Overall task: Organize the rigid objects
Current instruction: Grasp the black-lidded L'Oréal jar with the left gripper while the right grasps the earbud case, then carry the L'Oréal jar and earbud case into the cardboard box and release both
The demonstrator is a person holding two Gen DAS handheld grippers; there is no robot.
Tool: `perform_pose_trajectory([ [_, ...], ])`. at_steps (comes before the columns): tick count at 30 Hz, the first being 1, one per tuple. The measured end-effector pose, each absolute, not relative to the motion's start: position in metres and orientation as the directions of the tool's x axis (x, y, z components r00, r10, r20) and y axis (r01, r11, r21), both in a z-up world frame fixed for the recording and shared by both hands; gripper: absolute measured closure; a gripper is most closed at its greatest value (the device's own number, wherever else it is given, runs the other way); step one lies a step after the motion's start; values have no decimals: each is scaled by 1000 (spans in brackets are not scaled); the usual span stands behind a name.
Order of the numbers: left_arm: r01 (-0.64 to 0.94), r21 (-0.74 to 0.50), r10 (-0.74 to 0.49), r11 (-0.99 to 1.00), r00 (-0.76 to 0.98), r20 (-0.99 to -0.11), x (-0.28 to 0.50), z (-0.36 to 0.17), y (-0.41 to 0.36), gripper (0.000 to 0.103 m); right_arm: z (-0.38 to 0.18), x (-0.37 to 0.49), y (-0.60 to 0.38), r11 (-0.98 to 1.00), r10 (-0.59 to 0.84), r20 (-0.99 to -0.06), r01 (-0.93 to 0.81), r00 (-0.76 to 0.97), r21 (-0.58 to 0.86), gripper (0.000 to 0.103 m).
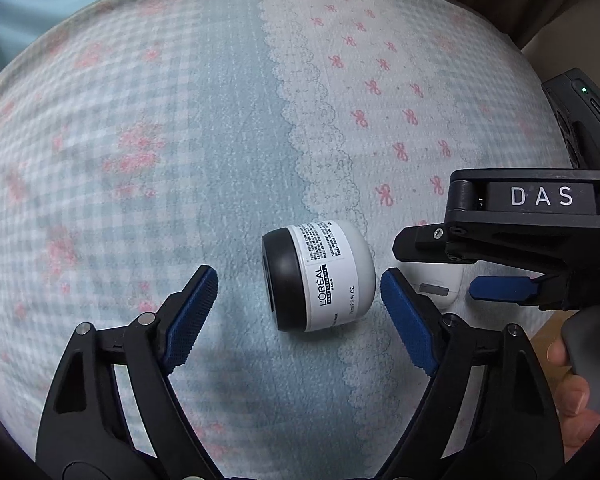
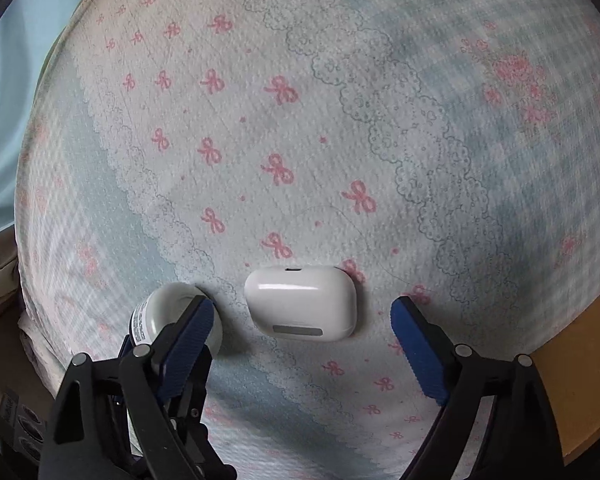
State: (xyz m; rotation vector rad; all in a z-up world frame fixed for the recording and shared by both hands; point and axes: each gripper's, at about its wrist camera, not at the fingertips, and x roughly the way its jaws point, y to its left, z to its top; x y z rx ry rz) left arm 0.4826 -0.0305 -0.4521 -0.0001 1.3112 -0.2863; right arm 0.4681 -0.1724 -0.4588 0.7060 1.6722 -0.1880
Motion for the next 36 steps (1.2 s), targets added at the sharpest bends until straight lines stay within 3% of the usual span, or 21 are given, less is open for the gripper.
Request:
perform_pose_trajectory([
  [3, 222, -163, -213, 961, 224, -951, 487, -458, -33, 26, -465, 475, -164, 809, 324, -943, 540, -82, 232, 25],
  [7, 240, -168, -220, 956, 207, -953, 493, -468, -40, 32, -471, 478, -158, 818, 284, -953, 545, -105, 184, 27],
  [10, 246, -200, -248, 948, 181, -952, 496, -475, -42, 45, -475, 483, -149, 843, 226, -964, 524, -139, 122, 35],
  [14, 270, -188, -244, 944, 191, -951, 494, -473, -46, 46, -474, 479, -142, 849, 188, -974, 520, -129, 95, 47],
  [27, 274, -195, -259, 942, 217, -941, 483, -445, -20, 47, -462, 462, -157, 844, 241, -964, 513, -109, 153, 48],
  [36, 269, -202, -275, 942, 269, -923, 471, -395, -4, 47, -404, 448, -148, 875, 249, -968, 435, -32, 211, 47],
])
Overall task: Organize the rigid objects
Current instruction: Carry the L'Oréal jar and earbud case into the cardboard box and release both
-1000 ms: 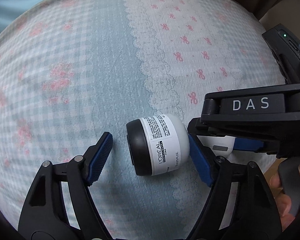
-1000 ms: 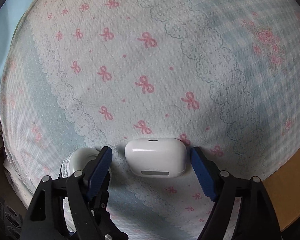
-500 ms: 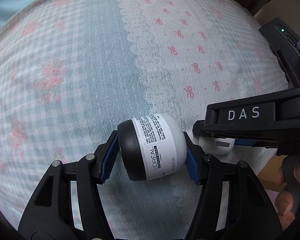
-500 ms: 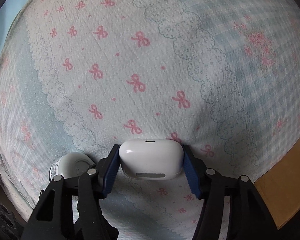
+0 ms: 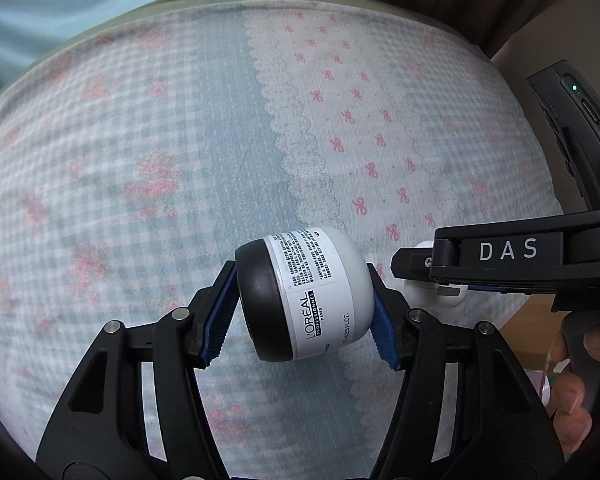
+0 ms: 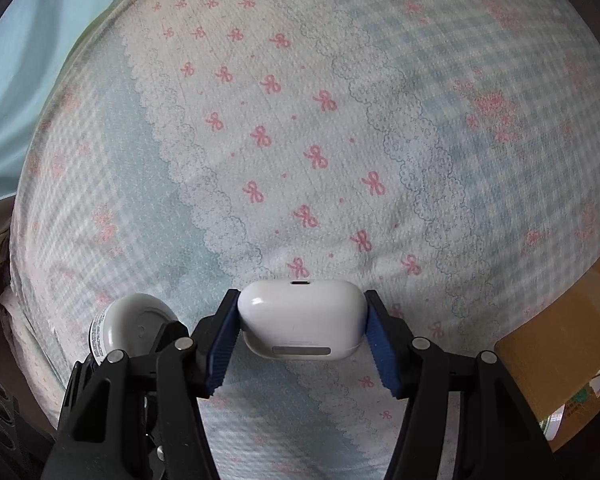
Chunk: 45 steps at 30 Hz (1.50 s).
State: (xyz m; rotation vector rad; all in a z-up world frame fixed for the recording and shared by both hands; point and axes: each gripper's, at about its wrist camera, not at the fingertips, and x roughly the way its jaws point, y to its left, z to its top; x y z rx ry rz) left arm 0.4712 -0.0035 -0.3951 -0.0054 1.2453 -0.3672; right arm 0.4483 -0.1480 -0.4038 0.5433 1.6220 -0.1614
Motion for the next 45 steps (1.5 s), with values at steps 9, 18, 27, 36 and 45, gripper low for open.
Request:
perform_pose_trajectory([
  [9, 304, -210, -307, 929, 319, -897, 436, -325, 6, 47, -322, 415, -150, 882, 273, -959, 378, 74, 280, 47],
  [18, 364, -232, -355, 902, 319, -879, 355, -263, 1, 47, -263, 342, -144, 883, 292, -945, 337, 150, 327, 47],
  [27, 409, -287, -425, 866, 303, -853, 286, -243, -29, 47, -246, 250, -185, 873, 288, -940, 353, 183, 336, 47],
  [36, 428, -299, -444, 852, 291, -848, 226, -236, -82, 47, -253, 177, -264, 870, 266, -946, 377, 185, 318, 47],
  [45, 391, -295, -421, 872, 289, -860, 196, -237, -163, 47, -258, 161, -355, 922, 235, -959, 276, 155, 271, 47],
])
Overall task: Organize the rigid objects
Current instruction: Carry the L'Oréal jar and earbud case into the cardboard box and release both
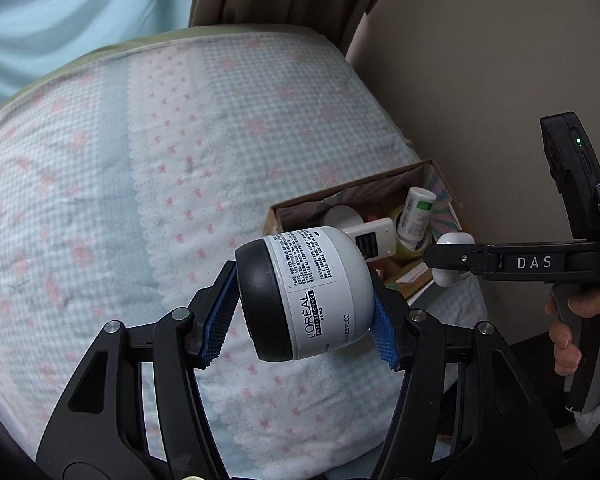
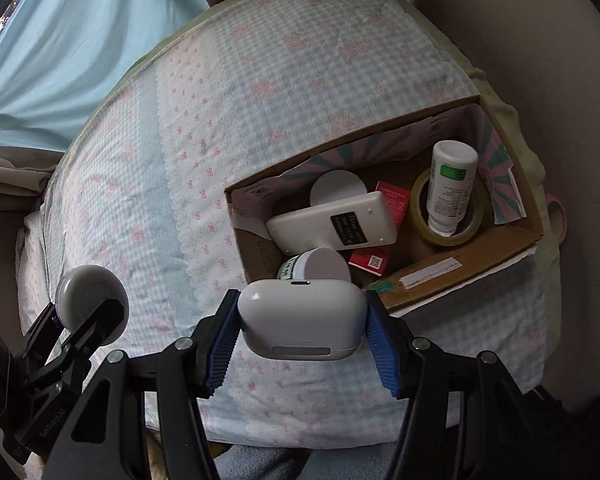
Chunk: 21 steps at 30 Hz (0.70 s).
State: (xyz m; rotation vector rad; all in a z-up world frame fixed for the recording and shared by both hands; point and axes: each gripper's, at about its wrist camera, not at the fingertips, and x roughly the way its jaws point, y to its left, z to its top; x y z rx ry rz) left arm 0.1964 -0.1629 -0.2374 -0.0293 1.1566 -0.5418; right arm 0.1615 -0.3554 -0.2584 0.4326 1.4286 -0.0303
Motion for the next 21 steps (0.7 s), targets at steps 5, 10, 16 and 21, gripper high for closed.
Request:
perform_pose_trajectory([
  [5, 397, -295, -417, 869, 268, -868, 188, -247, -220, 47, -258, 175, -406, 943, 224, -963, 215, 146, 252, 47],
  [10, 376, -302, -408, 876, 245, -879, 187, -264, -262, 47, -265, 199, -442, 956, 234, -965, 150, 121, 251, 47],
  [16, 359, -290, -378, 887, 205, -903, 196, -293, -301, 47, -290, 238, -451, 960, 277, -957, 11, 86, 279, 47],
  [21, 403, -272, -360, 874, 162, -919, 203, -317, -335, 47, -326, 266, -440, 937, 336, -941, -89, -24, 337, 47],
])
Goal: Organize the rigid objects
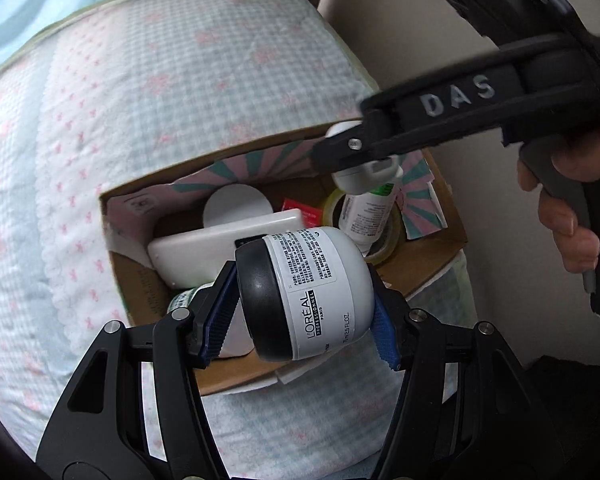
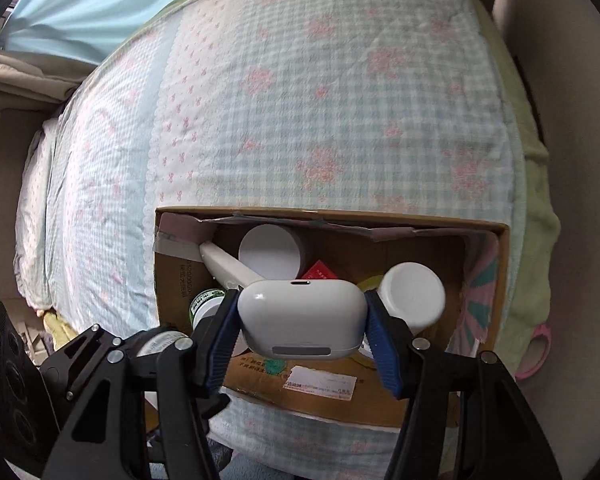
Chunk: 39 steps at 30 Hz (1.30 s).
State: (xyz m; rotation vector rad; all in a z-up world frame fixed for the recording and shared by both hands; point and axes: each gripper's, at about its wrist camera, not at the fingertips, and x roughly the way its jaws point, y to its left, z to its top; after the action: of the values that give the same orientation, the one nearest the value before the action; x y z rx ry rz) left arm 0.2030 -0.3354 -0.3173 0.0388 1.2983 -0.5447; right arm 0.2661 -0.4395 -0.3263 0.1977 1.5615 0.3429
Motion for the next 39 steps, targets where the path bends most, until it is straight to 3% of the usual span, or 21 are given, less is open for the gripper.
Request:
perform_pose_trajectory([
  [14, 514, -234, -321, 825, 85, -943, 204, -374, -381, 45, -383, 291, -439, 917, 364, -923, -127, -125, 379, 47],
  [16, 523, -262, -346, 811, 67, -936, 204, -373, -381, 15, -385, 293, -438, 918, 363, -923, -123, -124, 377, 41],
  [17, 530, -269, -360, 804, 73, -930, 204, -370, -380, 0, -384, 294, -438, 918, 367, -923, -116, -114, 379, 23],
  [18, 538, -270, -368, 799, 82, -926, 203, -366, -378, 0, -382, 293, -440, 922, 363, -927, -105, -97, 372, 0],
  [25, 510, -280, -365, 813, 71, -928, 199, -358, -366, 0, -362, 287, -458, 954, 287, -957, -78, -36, 289, 0],
  [39, 518, -260, -374, 815, 126, -919, 194, -314, -346, 0, -328, 269, -461, 962, 273, -961, -12, 36, 273, 0],
])
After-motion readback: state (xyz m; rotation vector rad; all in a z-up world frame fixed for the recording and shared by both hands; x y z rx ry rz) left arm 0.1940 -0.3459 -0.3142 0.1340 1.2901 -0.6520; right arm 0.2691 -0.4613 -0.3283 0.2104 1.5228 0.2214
